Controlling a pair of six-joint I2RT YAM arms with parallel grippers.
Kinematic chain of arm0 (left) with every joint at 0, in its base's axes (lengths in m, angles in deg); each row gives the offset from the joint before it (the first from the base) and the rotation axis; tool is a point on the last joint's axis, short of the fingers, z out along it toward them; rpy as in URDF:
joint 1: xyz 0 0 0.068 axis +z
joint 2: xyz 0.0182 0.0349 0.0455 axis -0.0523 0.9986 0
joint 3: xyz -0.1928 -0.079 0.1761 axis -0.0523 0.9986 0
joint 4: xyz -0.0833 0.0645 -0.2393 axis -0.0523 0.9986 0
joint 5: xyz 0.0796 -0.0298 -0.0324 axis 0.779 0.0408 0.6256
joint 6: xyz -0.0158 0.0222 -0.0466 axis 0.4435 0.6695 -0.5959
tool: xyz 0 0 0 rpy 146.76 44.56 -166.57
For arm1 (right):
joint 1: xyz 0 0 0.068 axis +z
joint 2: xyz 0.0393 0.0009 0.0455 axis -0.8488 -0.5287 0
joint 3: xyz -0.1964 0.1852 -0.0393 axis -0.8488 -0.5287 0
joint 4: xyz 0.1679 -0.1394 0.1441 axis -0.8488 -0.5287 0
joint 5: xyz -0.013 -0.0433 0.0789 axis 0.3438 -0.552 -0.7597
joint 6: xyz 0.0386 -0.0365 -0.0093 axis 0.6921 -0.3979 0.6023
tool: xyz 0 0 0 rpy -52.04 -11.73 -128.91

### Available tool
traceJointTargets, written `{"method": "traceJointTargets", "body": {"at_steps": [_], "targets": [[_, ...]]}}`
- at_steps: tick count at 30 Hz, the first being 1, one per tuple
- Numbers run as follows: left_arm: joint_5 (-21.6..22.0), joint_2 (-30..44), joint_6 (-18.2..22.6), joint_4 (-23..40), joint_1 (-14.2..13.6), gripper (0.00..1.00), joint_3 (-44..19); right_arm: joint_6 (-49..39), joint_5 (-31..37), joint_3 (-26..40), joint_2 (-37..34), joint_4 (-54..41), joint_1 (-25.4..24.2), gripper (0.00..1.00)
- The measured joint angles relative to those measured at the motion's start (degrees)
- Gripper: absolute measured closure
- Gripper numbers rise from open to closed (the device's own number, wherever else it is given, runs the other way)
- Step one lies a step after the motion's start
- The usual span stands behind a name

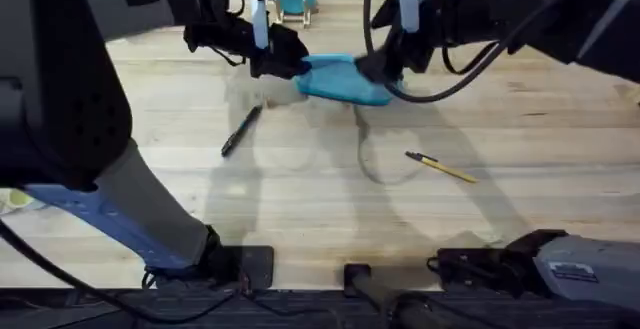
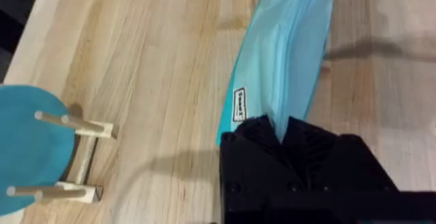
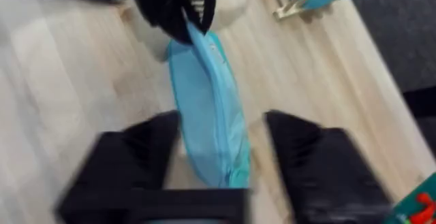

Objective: Unzip the bag, pick up the pens from the table one at a time and place them inside, then zip the bag closed.

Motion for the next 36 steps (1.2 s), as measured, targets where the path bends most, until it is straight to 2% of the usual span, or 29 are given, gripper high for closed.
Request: {"method": "traceJointTargets", "body": {"at_steps": [2, 4, 9, 18, 30, 33, 36], "targets": [[-0.21, 0.00, 0.00, 0.05, 0.22, 0.959, 0.00, -0.18, 0.62, 0.00, 0.02, -2.13, 0.00, 0.049], [-0.32, -0.01, 0.00, 0.03, 0.22, 0.959, 0.00, -0.10, 1.92, 0.00, 0.01, -3.92, 0.00, 0.009], [-0.34, -0.02, 0.00, 0.03, 0.22, 0.959, 0.00, -0.01, 5.65, 0.00, 0.00, -7.24, 0.02, 0.005], [-0.36, -0.02, 0.00, 0.03, 0.22, 0.959, 0.00, 5.10, 7.64, 0.00, 0.37, -6.14, 0.02, 0.004], [-0.36, 0.00, 0.00, 0.03, 0.22, 0.959, 0.00, 14.19, 8.56, 0.04, 12.60, -3.44, 0.02, 0.005], [-0.36, -0.01, 0.00, 0.03, 0.22, 0.959, 0.00, 14.96, 8.54, 0.12, 14.09, -4.16, 0.02, 0.005], [-0.36, -0.02, 0.00, 0.03, 0.22, 0.959, 0.00, 20.71, 8.64, 0.20, 14.23, -5.55, 0.02, 0.004]]}}
